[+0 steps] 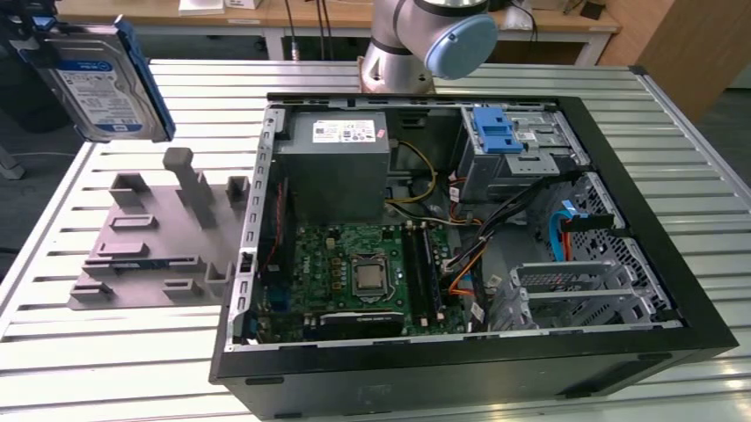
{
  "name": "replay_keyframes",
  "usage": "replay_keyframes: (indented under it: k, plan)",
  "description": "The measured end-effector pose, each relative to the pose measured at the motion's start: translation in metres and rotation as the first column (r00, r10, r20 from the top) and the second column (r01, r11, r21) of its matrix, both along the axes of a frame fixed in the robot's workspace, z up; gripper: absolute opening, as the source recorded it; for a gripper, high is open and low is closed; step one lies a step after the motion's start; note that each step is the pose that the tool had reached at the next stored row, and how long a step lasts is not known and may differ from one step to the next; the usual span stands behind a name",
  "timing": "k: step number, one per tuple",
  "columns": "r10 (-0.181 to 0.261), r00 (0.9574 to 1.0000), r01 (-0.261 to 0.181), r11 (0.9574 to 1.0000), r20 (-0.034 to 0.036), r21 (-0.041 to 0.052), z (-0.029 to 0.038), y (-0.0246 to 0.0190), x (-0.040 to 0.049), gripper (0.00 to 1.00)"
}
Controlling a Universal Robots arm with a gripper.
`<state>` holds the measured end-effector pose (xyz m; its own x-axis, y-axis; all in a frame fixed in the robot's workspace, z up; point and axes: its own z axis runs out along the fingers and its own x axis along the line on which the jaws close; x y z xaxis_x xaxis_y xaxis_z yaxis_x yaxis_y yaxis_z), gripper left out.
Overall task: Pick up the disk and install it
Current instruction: 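Pick up the disk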
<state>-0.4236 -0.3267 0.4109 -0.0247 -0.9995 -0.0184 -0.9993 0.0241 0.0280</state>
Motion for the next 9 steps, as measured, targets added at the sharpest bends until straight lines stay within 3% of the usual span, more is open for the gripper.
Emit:
replay_keyframes:
  k: [9]
  plan:
    - [0.000, 1.0000, 0.000, 1.0000, 0.0000, 0.0000, 0.0029, 0.0000, 0.0000, 0.36]
